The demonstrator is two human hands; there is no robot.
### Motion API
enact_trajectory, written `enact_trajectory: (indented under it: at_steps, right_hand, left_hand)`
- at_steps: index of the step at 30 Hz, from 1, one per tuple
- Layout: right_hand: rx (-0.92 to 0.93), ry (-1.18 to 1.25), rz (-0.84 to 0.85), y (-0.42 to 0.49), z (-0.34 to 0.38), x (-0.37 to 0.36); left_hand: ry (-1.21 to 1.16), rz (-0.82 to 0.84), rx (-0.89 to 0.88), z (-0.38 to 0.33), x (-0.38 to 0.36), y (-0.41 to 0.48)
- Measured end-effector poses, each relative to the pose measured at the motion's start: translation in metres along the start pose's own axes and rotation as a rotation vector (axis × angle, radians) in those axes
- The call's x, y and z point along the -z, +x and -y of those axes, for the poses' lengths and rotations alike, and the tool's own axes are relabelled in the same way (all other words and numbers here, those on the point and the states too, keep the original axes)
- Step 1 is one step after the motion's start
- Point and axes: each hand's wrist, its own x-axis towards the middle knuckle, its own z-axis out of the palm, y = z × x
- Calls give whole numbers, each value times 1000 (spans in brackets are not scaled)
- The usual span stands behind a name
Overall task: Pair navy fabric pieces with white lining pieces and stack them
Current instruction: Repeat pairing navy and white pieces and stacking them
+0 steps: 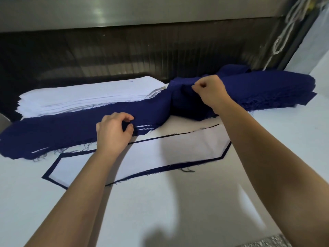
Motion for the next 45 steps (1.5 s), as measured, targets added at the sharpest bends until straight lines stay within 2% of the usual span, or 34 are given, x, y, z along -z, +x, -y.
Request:
enact_trajectory:
  at_steps: [4, 12, 18, 20, 24, 26, 29, 34, 39, 42, 45]
  right_hand:
    - [32, -47, 25, 0, -2, 0]
    - [-12, 68, -94, -4, -4, -7]
    - [1, 230, -279, -8, -1, -4]
    - [85, 158, -327, -11, 6, -2]
    - [258, -16, -390, -17, 36, 1]
    - [354, -83, -358, -22, 54, -1]
    - [474, -186, -225, -34, 71, -10]
    - [474, -255, -116, -47, 68, -22]
    - [496, -257, -74, -60, 51, -30]
    - [492, -245, -262, -74, 31, -32]
    - [414, -152, -449, -89, 6, -32]
  left_hand:
    - [4, 7, 10, -1, -1, -1]
    - [-4, -7, 18, -4, -1, -1]
    - [-90, 1, 4, -17, -3, 0]
    - [-246, 8, 14, -29, -2, 3]
    - [-838, 74, 157, -71, 12, 12]
    - [-914, 115, 118, -86, 20, 18]
    - [-984, 161, 55, -98, 32, 23]
    - [-933, 226, 197, -99, 34, 23]
    - [-1026, 221, 307, -99, 25, 17]
    - [-1065, 97, 403, -97, 21, 19]
    - [-1083, 10, 417, -92, 23, 22]
